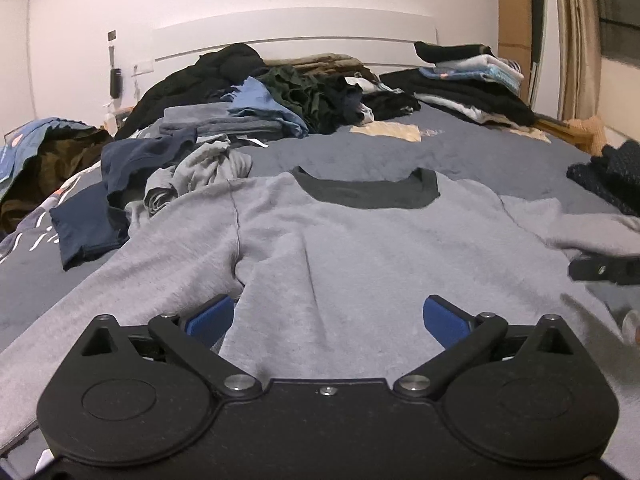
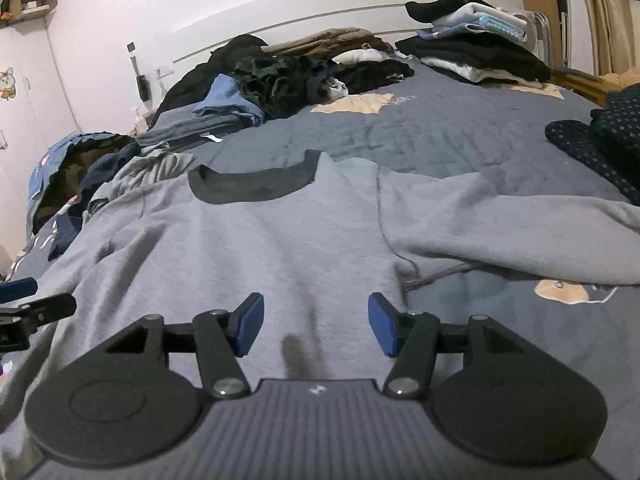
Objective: Fold clothes
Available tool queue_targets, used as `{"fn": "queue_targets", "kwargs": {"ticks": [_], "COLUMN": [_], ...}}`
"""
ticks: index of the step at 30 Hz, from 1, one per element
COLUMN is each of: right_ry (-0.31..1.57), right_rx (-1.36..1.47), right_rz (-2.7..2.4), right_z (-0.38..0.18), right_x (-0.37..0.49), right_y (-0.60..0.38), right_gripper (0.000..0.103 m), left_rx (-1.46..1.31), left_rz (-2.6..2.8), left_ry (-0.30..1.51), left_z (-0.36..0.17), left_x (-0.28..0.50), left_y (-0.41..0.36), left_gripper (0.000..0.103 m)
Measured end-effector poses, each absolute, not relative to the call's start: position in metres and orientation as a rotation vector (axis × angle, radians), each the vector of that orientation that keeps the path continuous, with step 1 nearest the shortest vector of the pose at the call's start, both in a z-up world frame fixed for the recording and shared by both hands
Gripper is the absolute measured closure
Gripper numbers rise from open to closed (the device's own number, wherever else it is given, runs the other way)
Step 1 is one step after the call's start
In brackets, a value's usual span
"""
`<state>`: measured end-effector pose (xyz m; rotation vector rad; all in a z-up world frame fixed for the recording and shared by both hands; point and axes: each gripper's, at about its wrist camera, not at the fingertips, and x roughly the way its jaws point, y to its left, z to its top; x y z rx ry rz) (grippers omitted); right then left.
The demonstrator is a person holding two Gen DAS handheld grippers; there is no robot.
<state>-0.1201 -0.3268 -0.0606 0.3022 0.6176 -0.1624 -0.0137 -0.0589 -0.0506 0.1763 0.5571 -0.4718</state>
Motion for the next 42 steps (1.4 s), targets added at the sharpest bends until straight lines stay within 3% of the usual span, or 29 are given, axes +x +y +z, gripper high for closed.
{"fn": "queue_targets", "kwargs": {"ticks": [42], "right_ry": [0.618], "right_rx": [0.263], "right_rz": [-0.162], "right_z": [-0.063], "right_x": [-0.114], "right_y": [-0.31], "right_gripper": [0.043], "left_rx": [0.144], "left_rz": [-0.49], "left_ry": [0.548], "left_z": [-0.041], "left_x": [-0.014], "left_y": [-0.052], "left_gripper": [0.001]}}
